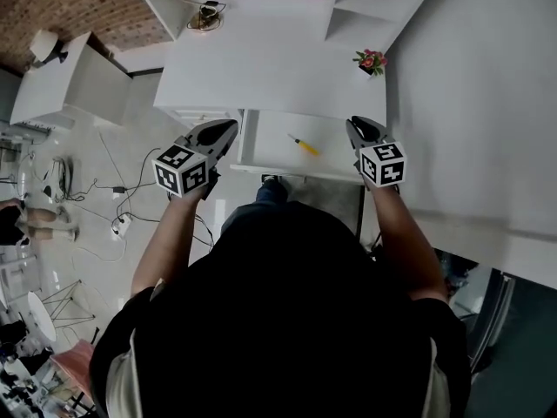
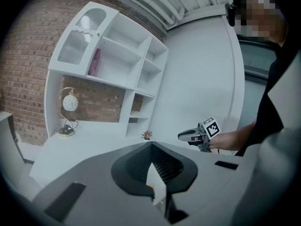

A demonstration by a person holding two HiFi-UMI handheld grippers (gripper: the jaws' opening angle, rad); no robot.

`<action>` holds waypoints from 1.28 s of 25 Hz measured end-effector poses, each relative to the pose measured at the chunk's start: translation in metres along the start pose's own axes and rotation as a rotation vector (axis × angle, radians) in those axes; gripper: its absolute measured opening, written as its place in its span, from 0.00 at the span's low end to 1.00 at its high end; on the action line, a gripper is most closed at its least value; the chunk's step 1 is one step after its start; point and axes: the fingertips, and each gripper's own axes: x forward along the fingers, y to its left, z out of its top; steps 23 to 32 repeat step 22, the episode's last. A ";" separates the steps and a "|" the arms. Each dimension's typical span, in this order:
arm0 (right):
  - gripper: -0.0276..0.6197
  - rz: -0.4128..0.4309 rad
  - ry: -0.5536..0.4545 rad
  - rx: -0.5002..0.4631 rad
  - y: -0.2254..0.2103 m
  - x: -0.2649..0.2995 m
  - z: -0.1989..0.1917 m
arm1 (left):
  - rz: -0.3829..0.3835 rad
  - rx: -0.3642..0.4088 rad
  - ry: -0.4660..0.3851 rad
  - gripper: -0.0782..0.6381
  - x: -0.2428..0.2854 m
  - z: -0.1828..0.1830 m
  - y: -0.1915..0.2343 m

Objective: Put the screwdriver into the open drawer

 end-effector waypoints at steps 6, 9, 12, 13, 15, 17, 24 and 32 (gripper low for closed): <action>0.13 -0.030 -0.016 0.019 -0.002 -0.033 -0.003 | -0.029 -0.003 -0.022 0.13 -0.008 0.009 -0.021; 0.12 -0.042 -0.024 0.044 -0.005 -0.047 -0.006 | -0.032 0.008 -0.028 0.13 -0.010 0.011 -0.030; 0.12 -0.054 -0.037 0.065 -0.008 -0.057 -0.007 | -0.034 0.014 -0.025 0.13 -0.009 0.009 -0.037; 0.12 -0.058 -0.042 0.070 -0.009 -0.059 -0.007 | -0.036 0.015 -0.023 0.13 -0.009 0.008 -0.039; 0.12 -0.062 -0.051 0.080 -0.011 -0.065 -0.008 | -0.039 0.017 -0.020 0.13 -0.008 0.006 -0.044; 0.12 -0.064 -0.057 0.088 -0.012 -0.069 -0.009 | -0.040 0.018 -0.018 0.13 -0.007 0.005 -0.048; 0.11 -0.071 -0.064 0.111 -0.016 -0.082 -0.014 | -0.043 0.022 -0.018 0.13 -0.003 0.005 -0.058; 0.11 -0.071 -0.064 0.111 -0.016 -0.082 -0.014 | -0.043 0.022 -0.018 0.13 -0.003 0.005 -0.058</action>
